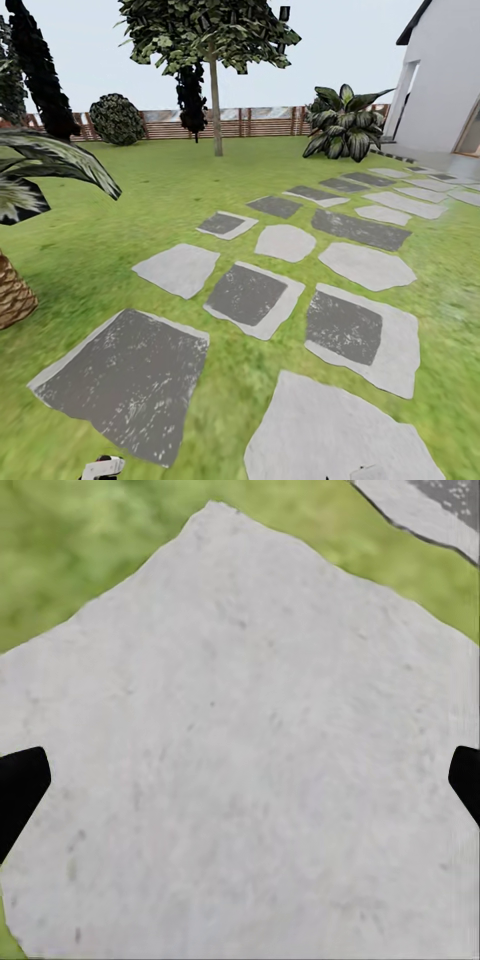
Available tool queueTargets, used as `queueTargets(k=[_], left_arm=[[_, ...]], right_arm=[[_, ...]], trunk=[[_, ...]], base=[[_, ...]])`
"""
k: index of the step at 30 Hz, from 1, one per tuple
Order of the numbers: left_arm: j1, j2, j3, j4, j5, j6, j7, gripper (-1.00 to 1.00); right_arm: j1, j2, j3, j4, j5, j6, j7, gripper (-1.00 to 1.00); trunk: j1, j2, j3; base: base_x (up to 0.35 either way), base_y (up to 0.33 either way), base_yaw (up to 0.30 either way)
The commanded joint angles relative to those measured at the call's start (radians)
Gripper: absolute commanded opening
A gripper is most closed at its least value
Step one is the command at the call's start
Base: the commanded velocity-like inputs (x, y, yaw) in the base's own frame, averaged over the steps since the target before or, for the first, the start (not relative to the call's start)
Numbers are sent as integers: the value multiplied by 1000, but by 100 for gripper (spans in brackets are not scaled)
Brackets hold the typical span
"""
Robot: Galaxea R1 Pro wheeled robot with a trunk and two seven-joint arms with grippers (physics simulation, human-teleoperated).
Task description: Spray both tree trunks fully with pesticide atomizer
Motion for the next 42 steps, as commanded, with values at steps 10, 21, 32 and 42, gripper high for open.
queueTargets(k=[10,21,32,42], left_arm=[[-1,-1,5,1,9,-1,-10,-100],[-1,0,5,1,9,-1,-10,-100],[-1,-1,5,1,9,-1,-10,-100],[-1,-2,5,1,9,-1,-10,-100]], right_arm=[[-1,0,0,1,6,-3,-1,100],[-1,0,0,2,6,-3,-1,100],[-1,0,0,2,6,-3,0,100],[-1,0,0,2,6,-3,0,100]], trunk=[[0,0,-1],[0,0,-1],[0,0,-1],[0,0,-1]], base=[[338,-80,0],[338,-80,0],[338,-80,0],[338,-80,0]])
